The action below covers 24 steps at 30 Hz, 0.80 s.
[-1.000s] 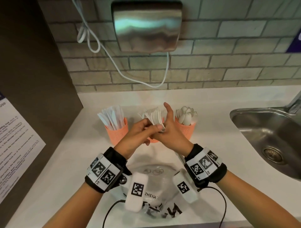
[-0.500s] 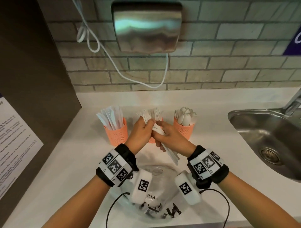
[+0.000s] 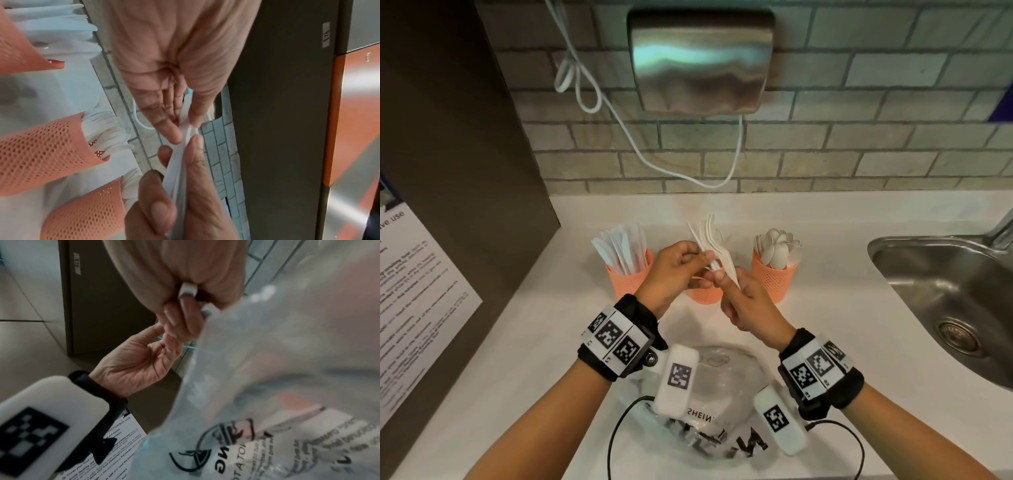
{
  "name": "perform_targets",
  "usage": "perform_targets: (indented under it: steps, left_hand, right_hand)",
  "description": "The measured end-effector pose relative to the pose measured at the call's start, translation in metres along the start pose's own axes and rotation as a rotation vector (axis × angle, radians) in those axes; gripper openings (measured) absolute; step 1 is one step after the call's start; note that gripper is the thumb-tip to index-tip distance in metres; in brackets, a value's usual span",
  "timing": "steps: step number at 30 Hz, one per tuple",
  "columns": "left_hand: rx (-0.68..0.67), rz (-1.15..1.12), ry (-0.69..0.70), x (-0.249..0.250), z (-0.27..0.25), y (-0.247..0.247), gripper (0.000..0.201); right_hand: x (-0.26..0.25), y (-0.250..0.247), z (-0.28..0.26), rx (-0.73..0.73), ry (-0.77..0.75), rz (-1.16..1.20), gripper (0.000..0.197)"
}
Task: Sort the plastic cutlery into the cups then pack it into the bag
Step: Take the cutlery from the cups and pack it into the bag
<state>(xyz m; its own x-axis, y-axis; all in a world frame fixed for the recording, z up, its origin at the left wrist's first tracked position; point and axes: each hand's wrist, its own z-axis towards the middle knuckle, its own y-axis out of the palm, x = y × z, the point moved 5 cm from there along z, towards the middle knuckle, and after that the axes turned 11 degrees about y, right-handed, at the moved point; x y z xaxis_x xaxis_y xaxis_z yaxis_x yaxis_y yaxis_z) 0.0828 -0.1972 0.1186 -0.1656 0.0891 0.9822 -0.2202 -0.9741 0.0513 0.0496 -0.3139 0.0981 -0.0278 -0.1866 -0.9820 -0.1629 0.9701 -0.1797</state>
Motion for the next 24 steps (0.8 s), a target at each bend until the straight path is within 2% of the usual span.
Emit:
perform_targets:
  steps: [4, 6, 8, 12, 14, 16, 20, 22, 24]
  left_hand:
    - [0.037, 0.012, -0.025, -0.002, 0.004, -0.007, 0.011]
    - [0.063, 0.034, -0.039, -0.004, 0.005, -0.010, 0.015]
    - [0.064, 0.037, -0.044, -0.005, 0.004, -0.011, 0.015]
    - [0.092, 0.069, -0.067, -0.003, 0.007, -0.021, 0.023]
    - [0.174, 0.067, -0.025, 0.010, 0.014, -0.036, 0.026]
    - [0.289, 0.084, 0.070, 0.028, 0.024, -0.062, 0.027]
    - [0.517, 0.341, 0.281, 0.057, 0.044, -0.127, 0.022]
    - [0.535, 0.537, 0.308, 0.058, 0.048, -0.142, 0.022]
    - [0.485, 0.684, 0.291, 0.049, 0.048, -0.146, 0.024]
  right_hand:
    - [-0.002, 0.000, 0.001, 0.002, -0.006, 0.064, 0.014]
    - [-0.005, 0.002, 0.001, 0.026, -0.049, 0.024, 0.015]
    - [-0.004, 0.002, 0.002, 0.066, -0.083, -0.045, 0.007]
    - [0.004, 0.002, 0.007, 0.072, -0.057, -0.114, 0.015]
    - [0.011, -0.001, 0.011, 0.066, -0.023, -0.106, 0.006]
    - [0.018, -0.008, 0.016, 0.103, -0.007, -0.113, 0.007]
    - [0.018, -0.017, 0.023, 0.176, -0.076, -0.188, 0.008]
    - [0.017, -0.019, 0.026, 0.180, -0.061, -0.144, 0.016]
    - [0.019, -0.020, 0.030, 0.183, -0.023, -0.098, 0.034]
